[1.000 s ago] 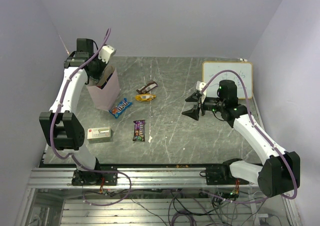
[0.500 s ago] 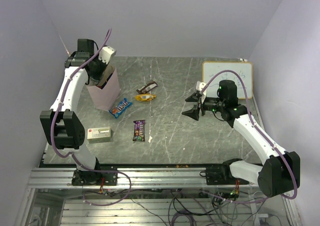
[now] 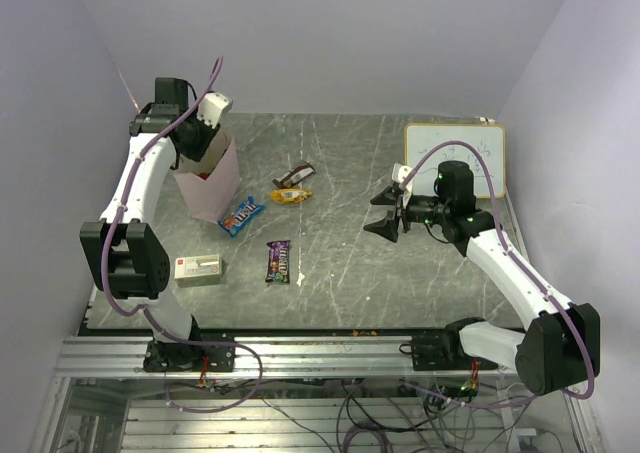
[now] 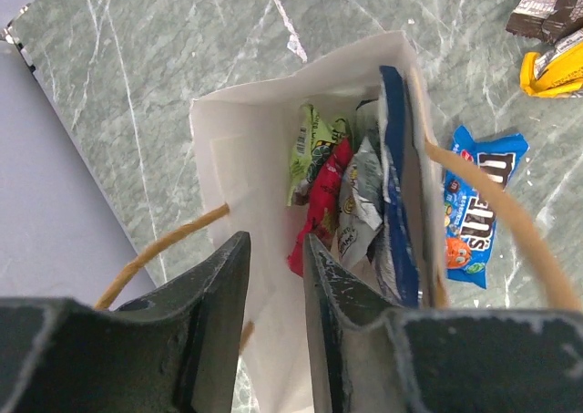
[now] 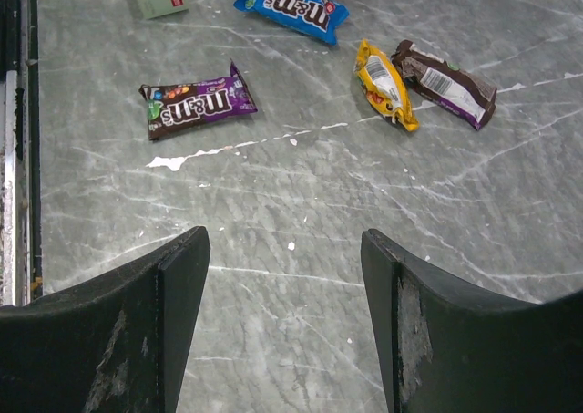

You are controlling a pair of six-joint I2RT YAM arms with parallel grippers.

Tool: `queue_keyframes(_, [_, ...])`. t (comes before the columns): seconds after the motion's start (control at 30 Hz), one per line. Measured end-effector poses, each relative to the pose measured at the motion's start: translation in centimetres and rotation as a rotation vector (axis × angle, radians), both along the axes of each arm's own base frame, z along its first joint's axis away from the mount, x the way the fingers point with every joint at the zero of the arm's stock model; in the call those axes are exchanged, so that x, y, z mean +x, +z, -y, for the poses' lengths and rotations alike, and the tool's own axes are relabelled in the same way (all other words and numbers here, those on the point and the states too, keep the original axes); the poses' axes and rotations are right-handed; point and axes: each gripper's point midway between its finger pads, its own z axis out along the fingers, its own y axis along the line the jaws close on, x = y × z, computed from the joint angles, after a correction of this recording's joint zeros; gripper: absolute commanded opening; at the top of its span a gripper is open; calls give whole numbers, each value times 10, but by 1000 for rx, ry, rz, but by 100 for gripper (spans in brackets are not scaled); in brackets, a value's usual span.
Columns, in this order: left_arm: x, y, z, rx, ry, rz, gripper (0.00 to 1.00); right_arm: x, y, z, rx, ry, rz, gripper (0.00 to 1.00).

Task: Place the snacks into the paper bag
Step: Place the snack in the paper bag.

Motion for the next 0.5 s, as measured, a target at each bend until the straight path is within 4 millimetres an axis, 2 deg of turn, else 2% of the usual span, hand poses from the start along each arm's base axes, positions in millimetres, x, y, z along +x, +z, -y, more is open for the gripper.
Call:
queue_keyframes(0.33, [-1,12,1,-11,6,29,53,0,0,0,-1,0,2,68])
queue_keyframes(0.5, [-11,47,1,-25,15,120,59,0,0,0,0,-1,1,68])
